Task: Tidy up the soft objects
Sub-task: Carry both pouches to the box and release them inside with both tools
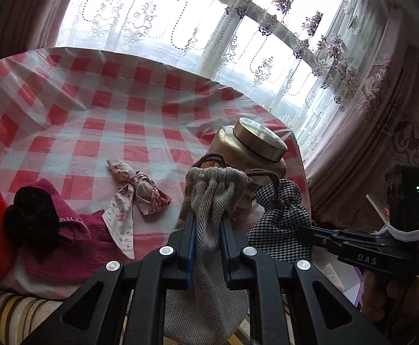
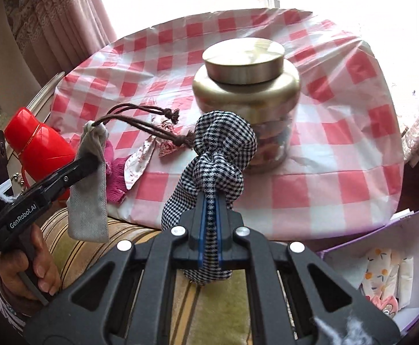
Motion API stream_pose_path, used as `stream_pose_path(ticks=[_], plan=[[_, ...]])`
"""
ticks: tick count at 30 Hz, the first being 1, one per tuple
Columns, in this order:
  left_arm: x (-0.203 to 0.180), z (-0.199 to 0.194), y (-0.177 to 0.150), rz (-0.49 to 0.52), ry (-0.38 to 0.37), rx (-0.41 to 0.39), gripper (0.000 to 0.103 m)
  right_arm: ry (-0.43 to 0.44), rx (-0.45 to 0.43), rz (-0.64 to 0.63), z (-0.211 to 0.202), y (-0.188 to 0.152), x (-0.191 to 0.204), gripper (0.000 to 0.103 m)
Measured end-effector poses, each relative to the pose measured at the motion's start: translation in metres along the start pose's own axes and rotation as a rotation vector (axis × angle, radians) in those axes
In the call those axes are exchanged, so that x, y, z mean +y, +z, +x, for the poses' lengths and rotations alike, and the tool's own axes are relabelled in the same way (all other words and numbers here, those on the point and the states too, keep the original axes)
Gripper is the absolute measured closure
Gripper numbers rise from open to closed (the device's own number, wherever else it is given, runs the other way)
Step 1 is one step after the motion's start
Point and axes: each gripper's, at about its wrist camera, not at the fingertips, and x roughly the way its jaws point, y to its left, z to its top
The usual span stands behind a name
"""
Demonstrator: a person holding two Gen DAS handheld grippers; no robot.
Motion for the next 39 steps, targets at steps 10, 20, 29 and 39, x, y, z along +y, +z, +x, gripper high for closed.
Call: stream_pose_path(ticks=[10,20,29,39], plan=[[-0.04,0.01,-0.006,0.068,-0.049,0.051,0.087,-0.055,-0.061,0.128,-0.047,-0.016,-0.069,0.095],[-0.101,0.03,-0.012,0.143,-0.144,0.111,0.087,-0.149,-0.096,0.287,-0.089,-0.051,-0.15,0.095],[-0.16,0.053,-0.025,0.232,-0.21,0.18,0.087,-0.142,-0.033,0.391,-0.052,-0.079,-0.201,0.087],[-0.217,0.078,-0.053,0.296,-0.284,0.284,0.087,-0.203,-0.014,0.498,-0.051,-0.117,-0.249,0.054]])
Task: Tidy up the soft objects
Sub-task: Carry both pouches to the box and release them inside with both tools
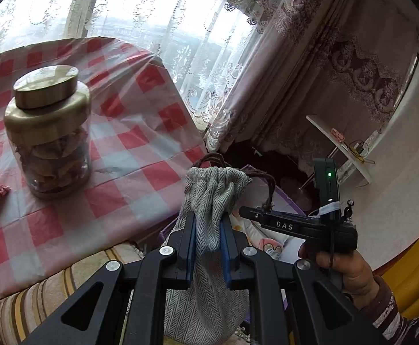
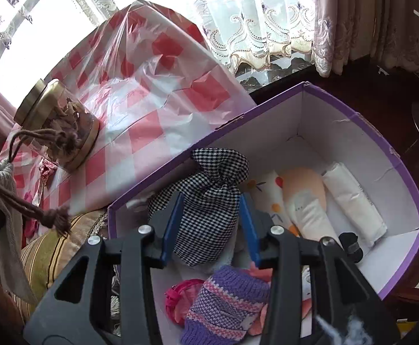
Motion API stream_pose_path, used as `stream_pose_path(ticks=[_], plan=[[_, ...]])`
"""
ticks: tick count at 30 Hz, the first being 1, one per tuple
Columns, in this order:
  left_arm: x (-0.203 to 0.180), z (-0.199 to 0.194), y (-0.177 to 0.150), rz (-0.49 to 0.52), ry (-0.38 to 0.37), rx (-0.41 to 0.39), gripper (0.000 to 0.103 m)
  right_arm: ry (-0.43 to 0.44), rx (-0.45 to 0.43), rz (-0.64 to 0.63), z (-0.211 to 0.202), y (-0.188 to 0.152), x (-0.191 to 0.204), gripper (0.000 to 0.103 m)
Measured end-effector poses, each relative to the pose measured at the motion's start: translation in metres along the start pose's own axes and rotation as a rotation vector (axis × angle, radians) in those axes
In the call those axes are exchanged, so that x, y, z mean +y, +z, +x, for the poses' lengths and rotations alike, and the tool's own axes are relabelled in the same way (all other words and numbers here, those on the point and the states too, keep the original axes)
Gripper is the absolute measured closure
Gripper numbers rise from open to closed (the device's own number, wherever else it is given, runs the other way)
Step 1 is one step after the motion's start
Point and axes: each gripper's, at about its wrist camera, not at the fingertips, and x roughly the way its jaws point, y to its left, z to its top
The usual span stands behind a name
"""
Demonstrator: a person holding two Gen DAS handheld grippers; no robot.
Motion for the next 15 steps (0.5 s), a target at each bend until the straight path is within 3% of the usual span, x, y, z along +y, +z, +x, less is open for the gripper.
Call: stream_pose_path(ticks=[3,8,11,15], plan=[[-0.017,0.006,-0.001,0.1,-0.016,0.008,0.087,0.01,-0.018,0.028,-0.011,0.0,-0.01,0.05],[-0.044,0.024,-0.005,0.312,-0.088,0.098,0.087,0.017,-0.038,0.051,-0.027,-0.002,-0.027,0.048],[-0.07,0.033,-0.013,0.508,-0.137,0.153,0.087,0.021,-0.045,0.052,-0.038,-0.004,-0.037,0.047],[-0.109,0.046,-0.03,0.853,-0.145,0.211,0.087,-0.025,-0.073,0.087,-0.061,-0.007,-0.064,0.044]])
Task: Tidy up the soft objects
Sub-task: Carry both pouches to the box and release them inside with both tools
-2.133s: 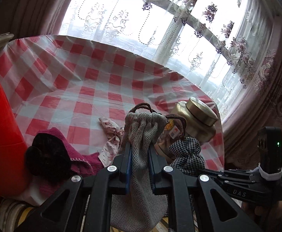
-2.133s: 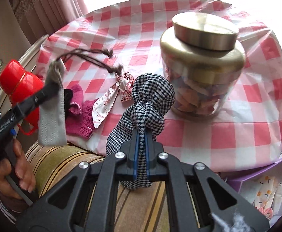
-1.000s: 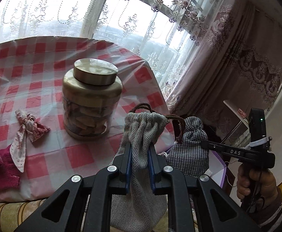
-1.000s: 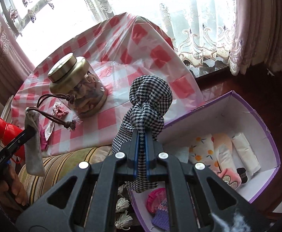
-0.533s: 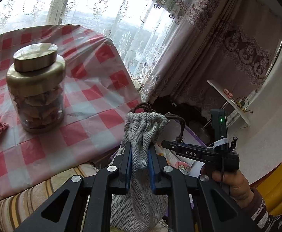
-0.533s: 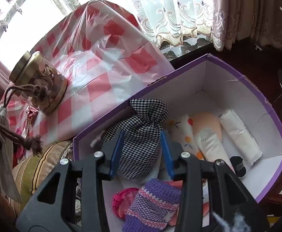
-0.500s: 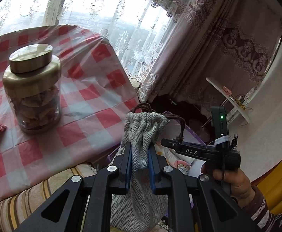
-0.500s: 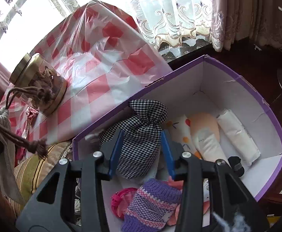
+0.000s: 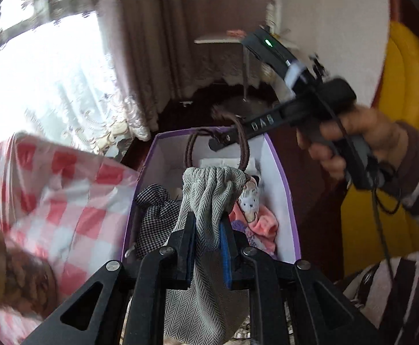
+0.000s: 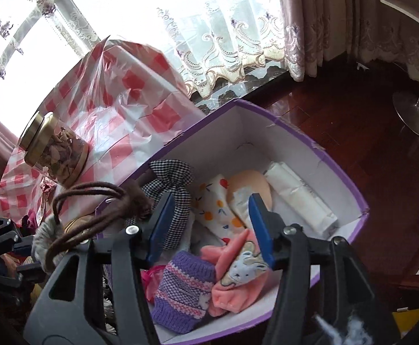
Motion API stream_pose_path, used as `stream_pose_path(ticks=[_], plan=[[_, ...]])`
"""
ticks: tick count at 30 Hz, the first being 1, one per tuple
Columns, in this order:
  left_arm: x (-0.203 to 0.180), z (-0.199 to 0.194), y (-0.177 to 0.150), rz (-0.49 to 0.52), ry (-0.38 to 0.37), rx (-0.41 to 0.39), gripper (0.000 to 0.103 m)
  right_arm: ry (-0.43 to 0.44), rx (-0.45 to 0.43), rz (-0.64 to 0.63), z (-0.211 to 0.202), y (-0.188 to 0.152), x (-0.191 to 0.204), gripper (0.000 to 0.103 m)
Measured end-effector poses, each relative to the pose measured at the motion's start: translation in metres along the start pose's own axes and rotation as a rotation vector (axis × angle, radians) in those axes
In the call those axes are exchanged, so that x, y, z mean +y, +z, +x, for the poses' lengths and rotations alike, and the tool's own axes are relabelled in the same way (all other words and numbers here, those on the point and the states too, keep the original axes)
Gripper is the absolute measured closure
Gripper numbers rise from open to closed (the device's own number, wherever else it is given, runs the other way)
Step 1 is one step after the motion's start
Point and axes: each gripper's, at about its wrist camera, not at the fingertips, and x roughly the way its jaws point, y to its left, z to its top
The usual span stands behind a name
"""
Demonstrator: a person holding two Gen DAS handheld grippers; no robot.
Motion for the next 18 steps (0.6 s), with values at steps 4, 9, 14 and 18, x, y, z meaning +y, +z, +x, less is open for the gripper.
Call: stream_pose_path(ticks=[4,9,14,18], plan=[[-0.032,0.02,0.007,0.336,-0.02,0.053,0.087,-0.045,-0.034,0.05,-0.022,-0.003,-0.029,0.042],[-0.065,0.045,-0.014,0.737,-0.048,0.138,0.071,-0.065,-0.021,0.067,-0.031,-0.01,-0.044,0.042],[-0.053,0.052,-0.017,0.653,-0.044,0.191,0.023,-0.031,0.034,0.009,-0.019,-0.018,-0.036,0.042],[-0.014,0.038,-0.019,0.436,0.013,0.201,0.02,0.025,0.094,-0.09,-0.005,-0.026,-0.014,0.042]])
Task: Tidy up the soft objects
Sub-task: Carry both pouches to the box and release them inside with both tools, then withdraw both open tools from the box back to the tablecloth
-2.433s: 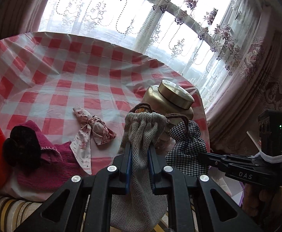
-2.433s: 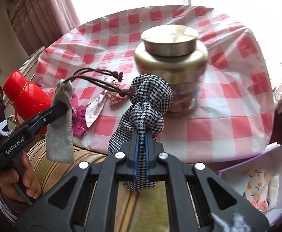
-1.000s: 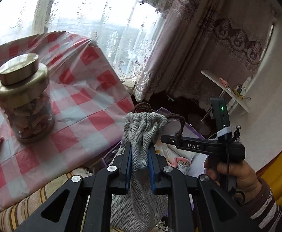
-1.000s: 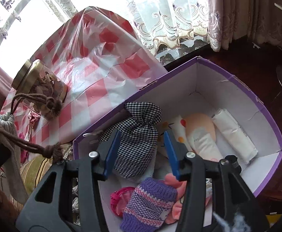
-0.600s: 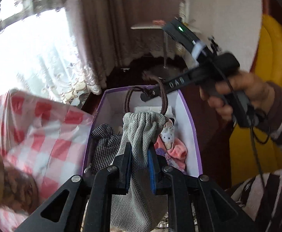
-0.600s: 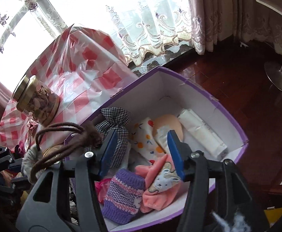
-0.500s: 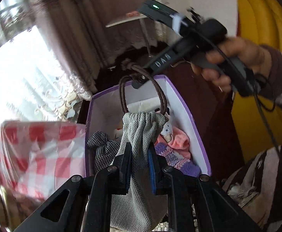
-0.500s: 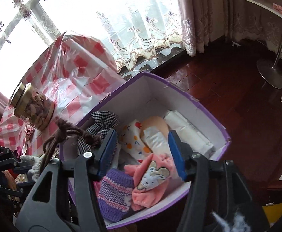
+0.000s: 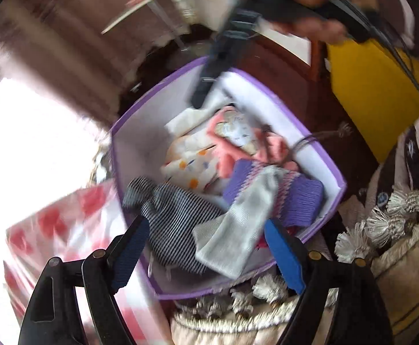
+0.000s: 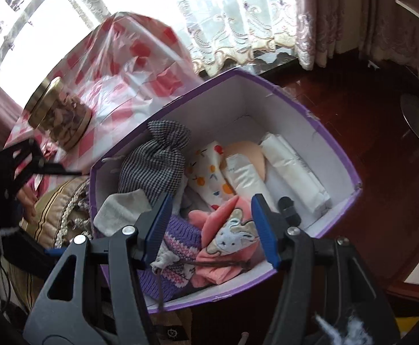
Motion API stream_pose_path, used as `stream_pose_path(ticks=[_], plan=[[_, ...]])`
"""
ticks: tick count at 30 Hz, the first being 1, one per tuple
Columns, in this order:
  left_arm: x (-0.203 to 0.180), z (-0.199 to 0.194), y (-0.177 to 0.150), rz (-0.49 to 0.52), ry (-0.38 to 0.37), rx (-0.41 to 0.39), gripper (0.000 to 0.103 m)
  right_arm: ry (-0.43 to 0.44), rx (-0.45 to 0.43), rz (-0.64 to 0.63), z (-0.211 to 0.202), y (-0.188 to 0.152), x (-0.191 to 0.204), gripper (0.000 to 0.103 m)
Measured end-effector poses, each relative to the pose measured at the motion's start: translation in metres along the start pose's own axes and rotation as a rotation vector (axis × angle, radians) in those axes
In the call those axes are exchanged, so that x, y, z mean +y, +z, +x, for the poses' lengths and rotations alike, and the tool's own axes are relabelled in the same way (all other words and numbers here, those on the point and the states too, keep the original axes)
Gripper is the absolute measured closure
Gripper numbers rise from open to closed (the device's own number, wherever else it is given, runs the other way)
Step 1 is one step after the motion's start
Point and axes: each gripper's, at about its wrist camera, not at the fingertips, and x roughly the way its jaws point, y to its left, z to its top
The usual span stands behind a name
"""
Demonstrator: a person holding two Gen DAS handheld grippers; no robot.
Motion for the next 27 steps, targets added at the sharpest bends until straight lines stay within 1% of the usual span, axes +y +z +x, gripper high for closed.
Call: stream_pose_path(ticks=[3,6,8,10,12,13,14,15,17,19,21,23,24,25,27], plan=[[0.024,-0.021,-0.027,-0.242,0.0,-0.039,0.02,0.069,0.036,-0.136,0.007,-0.005,0.026,0.042],[0.041,-0.044,-0.061,-0.473,0.001,-0.107,0.02,0.113,0.118,-0.314,0.025,-0.014,0.06,0.042],[0.045,-0.058,-0.085,-0.594,0.005,-0.146,0.02,0.132,0.185,-0.431,0.039,-0.023,0.084,0.042],[0.045,-0.072,-0.105,-0.687,0.025,-0.182,0.02,0.188,0.214,-0.51,0.048,-0.029,0.102,0.043],[0.043,-0.084,-0.125,-0.774,0.029,-0.223,0.02,0.241,0.255,-0.55,0.061,-0.031,0.113,0.05],[0.042,-0.09,-0.134,-0.817,0.038,-0.242,0.02,0.242,0.274,-0.566,0.068,-0.033,0.117,0.062],[0.041,-0.097,-0.142,-0.856,0.047,-0.264,0.02,0.23,0.296,-0.575,0.077,-0.034,0.121,0.08],[0.041,-0.103,-0.151,-0.89,0.052,-0.29,0.02,0.218,0.314,-0.572,0.085,-0.034,0.123,0.087],[0.043,-0.113,-0.163,-0.952,0.061,-0.337,0.02,0.189,0.329,-0.54,0.096,-0.034,0.124,0.094],[0.046,-0.115,-0.174,-1.0,0.064,-0.366,0.02,0.179,0.329,-0.48,0.1,-0.035,0.123,0.096],[0.05,-0.114,-0.18,-1.033,0.061,-0.377,0.02,0.177,0.313,-0.387,0.098,-0.033,0.118,0.097],[0.051,-0.111,-0.182,-1.041,0.057,-0.379,0.02,0.157,0.282,-0.322,0.092,-0.031,0.111,0.097],[0.051,-0.111,-0.182,-1.038,0.056,-0.385,0.02,0.154,0.252,-0.308,0.086,-0.03,0.108,0.097],[0.05,-0.111,-0.182,-1.033,0.053,-0.391,0.02,0.163,0.213,-0.304,0.078,-0.029,0.107,0.095],[0.049,-0.11,-0.181,-1.025,0.052,-0.398,0.02,0.16,0.162,-0.316,0.067,-0.028,0.105,0.062]])
